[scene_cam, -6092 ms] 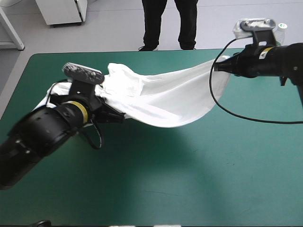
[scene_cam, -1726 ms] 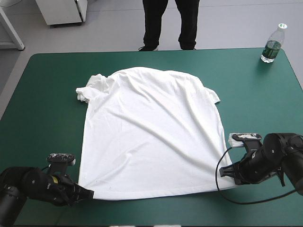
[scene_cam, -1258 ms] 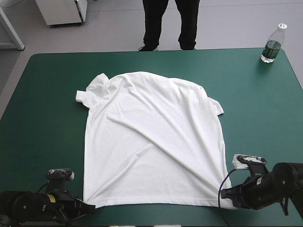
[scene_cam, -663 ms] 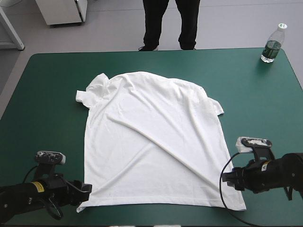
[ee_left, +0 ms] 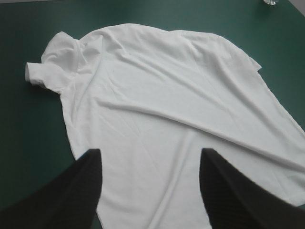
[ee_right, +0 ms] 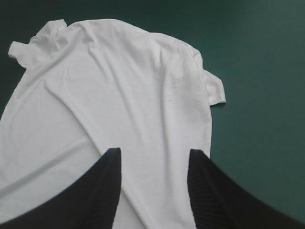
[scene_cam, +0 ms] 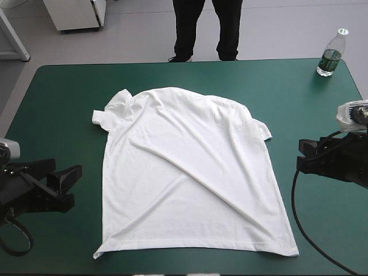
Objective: Fold the cloth
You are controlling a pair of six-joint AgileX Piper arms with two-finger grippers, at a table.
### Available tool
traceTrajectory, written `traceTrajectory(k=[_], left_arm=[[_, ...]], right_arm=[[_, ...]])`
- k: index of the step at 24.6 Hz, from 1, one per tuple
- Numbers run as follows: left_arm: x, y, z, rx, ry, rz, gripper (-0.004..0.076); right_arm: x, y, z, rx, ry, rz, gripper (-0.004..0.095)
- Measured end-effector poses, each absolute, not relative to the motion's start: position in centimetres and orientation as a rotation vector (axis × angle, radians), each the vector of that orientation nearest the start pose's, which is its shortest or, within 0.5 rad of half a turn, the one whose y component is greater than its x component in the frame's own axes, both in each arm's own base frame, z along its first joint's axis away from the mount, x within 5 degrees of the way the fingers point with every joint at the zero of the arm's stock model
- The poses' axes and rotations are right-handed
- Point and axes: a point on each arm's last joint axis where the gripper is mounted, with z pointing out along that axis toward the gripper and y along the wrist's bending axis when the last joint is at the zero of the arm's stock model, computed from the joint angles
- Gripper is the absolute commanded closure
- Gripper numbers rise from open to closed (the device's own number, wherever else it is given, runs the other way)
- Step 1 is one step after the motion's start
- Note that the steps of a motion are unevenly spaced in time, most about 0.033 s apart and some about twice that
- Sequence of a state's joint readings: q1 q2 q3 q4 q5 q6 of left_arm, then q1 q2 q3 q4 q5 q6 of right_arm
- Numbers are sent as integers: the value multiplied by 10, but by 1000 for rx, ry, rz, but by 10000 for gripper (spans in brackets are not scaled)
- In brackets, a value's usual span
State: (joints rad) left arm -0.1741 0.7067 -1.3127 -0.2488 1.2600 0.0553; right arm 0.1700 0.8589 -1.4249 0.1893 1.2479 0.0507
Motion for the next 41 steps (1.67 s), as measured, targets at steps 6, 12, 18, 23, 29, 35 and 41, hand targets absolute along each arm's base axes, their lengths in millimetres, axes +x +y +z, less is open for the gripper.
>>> traceTrajectory(k=[6, 12, 18, 23, 29, 35, 41], left_arm=[[73, -34, 458, 310, 2165, -360, 295], [96, -41, 384, 307, 2442, -404, 296], [98, -39, 306, 249, 2728, -392, 304], [97, -39, 270, 180, 2874, -391, 311], [107, -38, 245, 130, 3022, -345, 318], [121, -43, 228, 128, 3147, -328, 338], [129, -63, 213, 231, 3211, -296, 372]], right_arm=[[100, 33, 483, -165, 2162, 340, 490], [101, 30, 482, -151, 2164, 303, 528], [102, 29, 482, -136, 2168, 300, 534], [109, 31, 465, -129, 2234, 307, 534], [116, 34, 452, -123, 2288, 330, 534], [116, 33, 452, -122, 2289, 319, 534], [116, 32, 452, -118, 2289, 302, 536]])
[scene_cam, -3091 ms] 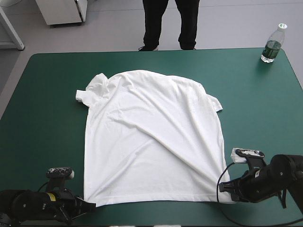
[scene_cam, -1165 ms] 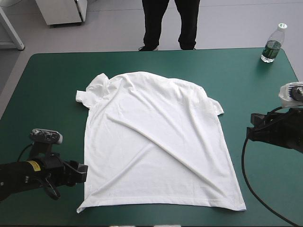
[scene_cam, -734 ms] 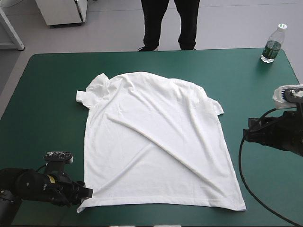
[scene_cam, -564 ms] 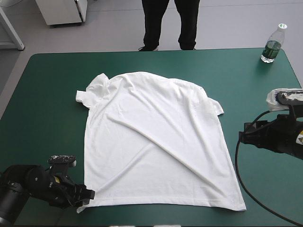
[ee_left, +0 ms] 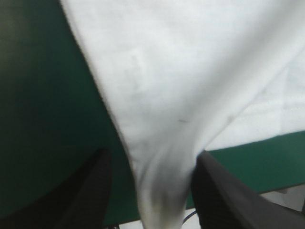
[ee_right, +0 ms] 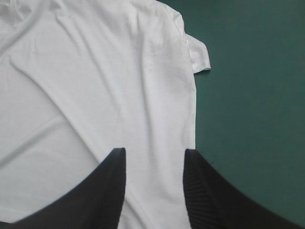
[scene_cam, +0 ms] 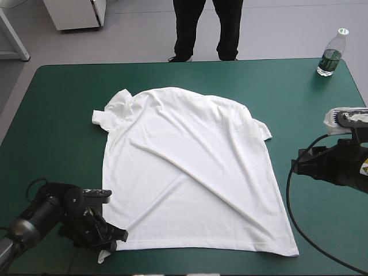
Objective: Fold the cloth
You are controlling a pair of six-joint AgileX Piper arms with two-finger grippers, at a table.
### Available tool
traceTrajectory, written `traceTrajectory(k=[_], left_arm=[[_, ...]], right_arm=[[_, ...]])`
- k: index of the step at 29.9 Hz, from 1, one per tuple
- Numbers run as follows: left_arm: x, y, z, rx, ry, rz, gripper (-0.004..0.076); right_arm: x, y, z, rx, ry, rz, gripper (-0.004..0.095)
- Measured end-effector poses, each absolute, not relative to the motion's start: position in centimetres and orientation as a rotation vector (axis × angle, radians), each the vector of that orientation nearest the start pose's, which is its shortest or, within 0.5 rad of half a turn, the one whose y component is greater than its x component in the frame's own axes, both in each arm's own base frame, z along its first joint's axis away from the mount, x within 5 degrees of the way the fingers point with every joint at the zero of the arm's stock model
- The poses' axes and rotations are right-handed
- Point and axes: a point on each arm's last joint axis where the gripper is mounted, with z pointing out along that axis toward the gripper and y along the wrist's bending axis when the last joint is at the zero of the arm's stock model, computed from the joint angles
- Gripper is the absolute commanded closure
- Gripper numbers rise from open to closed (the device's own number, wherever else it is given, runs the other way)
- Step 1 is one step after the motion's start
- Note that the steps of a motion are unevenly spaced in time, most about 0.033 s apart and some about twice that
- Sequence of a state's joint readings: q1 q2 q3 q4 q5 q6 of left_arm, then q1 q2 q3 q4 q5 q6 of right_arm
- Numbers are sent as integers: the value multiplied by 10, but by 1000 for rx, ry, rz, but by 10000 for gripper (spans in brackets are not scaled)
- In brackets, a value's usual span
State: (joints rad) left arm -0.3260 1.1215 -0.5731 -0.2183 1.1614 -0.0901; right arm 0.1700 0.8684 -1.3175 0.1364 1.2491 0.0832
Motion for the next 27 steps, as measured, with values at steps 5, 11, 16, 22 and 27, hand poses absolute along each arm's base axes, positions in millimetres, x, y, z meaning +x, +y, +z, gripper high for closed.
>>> traceTrajectory(k=[5, 11, 16, 22, 27], left_arm=[[134, -75, 202, 308, 3284, -131, 437], [137, -77, 201, 238, 3311, -84, 739], [136, -80, 201, 221, 3311, -125, 746], [136, -80, 201, 217, 3310, -129, 746], [136, -81, 201, 214, 3310, -132, 746]], right_arm=[[116, 32, 452, -112, 2289, 302, 536], [116, 32, 452, -111, 2290, 302, 556], [117, 31, 450, -109, 2295, 286, 555], [133, 32, 401, -106, 2480, 251, 513], [145, 36, 345, -115, 2700, 253, 460]])
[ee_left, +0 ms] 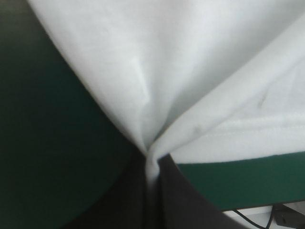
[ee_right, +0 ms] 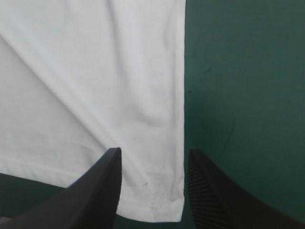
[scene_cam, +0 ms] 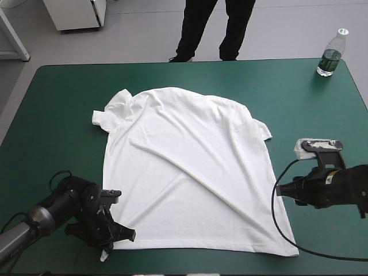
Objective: Fold the cloth
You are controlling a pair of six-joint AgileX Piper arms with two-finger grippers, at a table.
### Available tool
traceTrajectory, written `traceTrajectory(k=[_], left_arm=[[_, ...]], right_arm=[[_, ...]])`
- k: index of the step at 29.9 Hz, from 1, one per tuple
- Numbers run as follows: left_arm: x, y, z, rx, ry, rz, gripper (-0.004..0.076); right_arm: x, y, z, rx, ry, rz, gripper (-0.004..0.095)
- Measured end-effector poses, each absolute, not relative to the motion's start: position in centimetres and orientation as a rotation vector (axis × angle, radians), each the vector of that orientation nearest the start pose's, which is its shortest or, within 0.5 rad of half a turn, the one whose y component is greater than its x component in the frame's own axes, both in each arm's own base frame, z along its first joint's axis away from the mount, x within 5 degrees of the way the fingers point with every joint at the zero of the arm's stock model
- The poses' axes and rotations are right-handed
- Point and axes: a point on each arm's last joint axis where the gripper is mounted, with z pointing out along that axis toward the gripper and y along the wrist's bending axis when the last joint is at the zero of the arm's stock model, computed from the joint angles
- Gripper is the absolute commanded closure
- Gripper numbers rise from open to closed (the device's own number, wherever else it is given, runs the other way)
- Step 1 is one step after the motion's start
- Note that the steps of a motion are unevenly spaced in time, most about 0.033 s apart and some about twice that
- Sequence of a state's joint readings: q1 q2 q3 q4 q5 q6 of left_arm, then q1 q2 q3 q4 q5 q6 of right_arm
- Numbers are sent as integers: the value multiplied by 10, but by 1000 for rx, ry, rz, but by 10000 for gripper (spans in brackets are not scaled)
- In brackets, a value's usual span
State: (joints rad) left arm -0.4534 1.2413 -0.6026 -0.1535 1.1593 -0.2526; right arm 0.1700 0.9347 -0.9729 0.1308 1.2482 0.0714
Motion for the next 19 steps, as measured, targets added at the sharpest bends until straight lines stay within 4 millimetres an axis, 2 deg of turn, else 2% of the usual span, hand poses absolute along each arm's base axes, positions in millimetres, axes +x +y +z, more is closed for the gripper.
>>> traceTrajectory(k=[12, 19], left_arm=[[137, -81, 201, 198, 3309, -132, 746], [137, -81, 201, 196, 3309, -135, 746]], right_arm=[[131, 35, 261, -108, 2937, 241, 460], [126, 34, 236, -86, 2956, 242, 461]])
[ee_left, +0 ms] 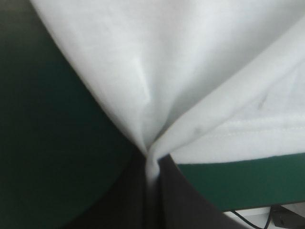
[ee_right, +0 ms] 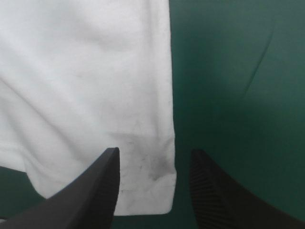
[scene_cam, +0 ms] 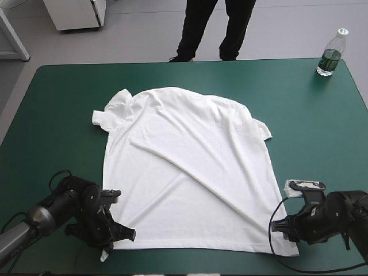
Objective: Fold the cloth
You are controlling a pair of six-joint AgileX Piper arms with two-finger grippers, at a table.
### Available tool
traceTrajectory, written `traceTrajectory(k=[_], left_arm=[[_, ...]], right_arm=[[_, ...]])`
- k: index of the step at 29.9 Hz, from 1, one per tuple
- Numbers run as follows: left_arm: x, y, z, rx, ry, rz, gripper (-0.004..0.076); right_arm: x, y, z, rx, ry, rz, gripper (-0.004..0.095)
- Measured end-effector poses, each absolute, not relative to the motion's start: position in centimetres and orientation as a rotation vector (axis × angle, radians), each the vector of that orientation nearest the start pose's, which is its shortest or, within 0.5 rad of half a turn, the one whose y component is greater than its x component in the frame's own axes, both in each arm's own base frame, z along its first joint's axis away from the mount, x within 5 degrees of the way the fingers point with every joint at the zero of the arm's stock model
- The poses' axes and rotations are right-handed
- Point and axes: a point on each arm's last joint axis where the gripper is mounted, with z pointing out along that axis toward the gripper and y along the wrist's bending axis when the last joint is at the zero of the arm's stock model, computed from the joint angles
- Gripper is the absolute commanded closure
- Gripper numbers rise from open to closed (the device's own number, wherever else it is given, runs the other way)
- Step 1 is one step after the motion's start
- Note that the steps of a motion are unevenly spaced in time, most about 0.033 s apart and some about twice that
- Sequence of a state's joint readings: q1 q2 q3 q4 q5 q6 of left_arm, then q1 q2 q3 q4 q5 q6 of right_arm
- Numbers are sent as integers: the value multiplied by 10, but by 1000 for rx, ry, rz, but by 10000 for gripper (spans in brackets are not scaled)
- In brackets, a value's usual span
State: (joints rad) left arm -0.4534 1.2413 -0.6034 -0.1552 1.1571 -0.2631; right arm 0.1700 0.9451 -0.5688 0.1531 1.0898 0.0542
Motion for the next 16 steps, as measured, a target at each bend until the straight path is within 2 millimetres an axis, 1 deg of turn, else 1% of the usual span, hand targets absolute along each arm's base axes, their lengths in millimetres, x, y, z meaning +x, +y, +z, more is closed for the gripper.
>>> traceTrajectory(k=[6, 9, 10, 14, 16], left_arm=[[137, -81, 201, 190, 3309, -140, 746], [137, -82, 201, 184, 3309, -147, 746], [137, -82, 201, 183, 3309, -149, 746], [137, -82, 201, 183, 3307, -149, 746], [137, -82, 201, 181, 3307, -150, 746]], right_arm=[[117, 32, 215, -75, 3006, 230, 463], [116, 32, 212, -64, 3002, 235, 484], [117, 33, 212, -61, 2997, 239, 518], [119, 33, 209, -50, 3010, 242, 709], [120, 34, 207, -48, 3028, 249, 741]])
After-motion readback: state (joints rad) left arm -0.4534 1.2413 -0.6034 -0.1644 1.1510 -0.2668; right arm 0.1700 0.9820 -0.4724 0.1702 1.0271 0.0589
